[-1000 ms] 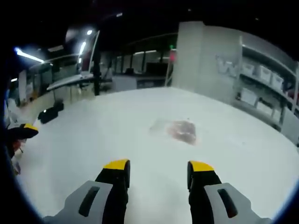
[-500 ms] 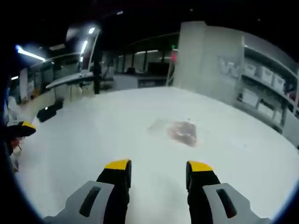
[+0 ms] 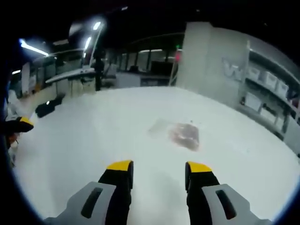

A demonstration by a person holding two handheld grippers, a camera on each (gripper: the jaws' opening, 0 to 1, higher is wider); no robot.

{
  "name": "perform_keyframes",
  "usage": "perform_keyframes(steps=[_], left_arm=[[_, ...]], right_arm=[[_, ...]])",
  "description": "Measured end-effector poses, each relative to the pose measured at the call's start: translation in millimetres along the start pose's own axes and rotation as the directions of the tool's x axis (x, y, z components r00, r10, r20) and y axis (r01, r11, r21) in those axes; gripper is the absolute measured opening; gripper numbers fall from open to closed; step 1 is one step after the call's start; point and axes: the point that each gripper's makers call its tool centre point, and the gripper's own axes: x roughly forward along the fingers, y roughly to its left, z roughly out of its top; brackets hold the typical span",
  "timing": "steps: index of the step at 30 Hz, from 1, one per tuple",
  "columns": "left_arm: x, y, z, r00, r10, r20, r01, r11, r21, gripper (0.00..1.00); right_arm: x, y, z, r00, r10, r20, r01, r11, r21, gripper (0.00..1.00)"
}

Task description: Open the resealable bag by pulling the two sides of the seal apart until the entire bag opening is separated and visibly accessible.

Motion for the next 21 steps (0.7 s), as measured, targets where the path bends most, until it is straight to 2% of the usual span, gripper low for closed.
perform_keyframes(steps=[21], left_arm=[[1.7, 5.6, -2.7, 1.0, 0.007, -0.006, -0.007, 1.0, -0.01, 0.78]], right_arm=[[20.0, -2.8, -1.4, 1.0, 0.001, -0.027, -0.002, 1.0, -0.015, 0.4]])
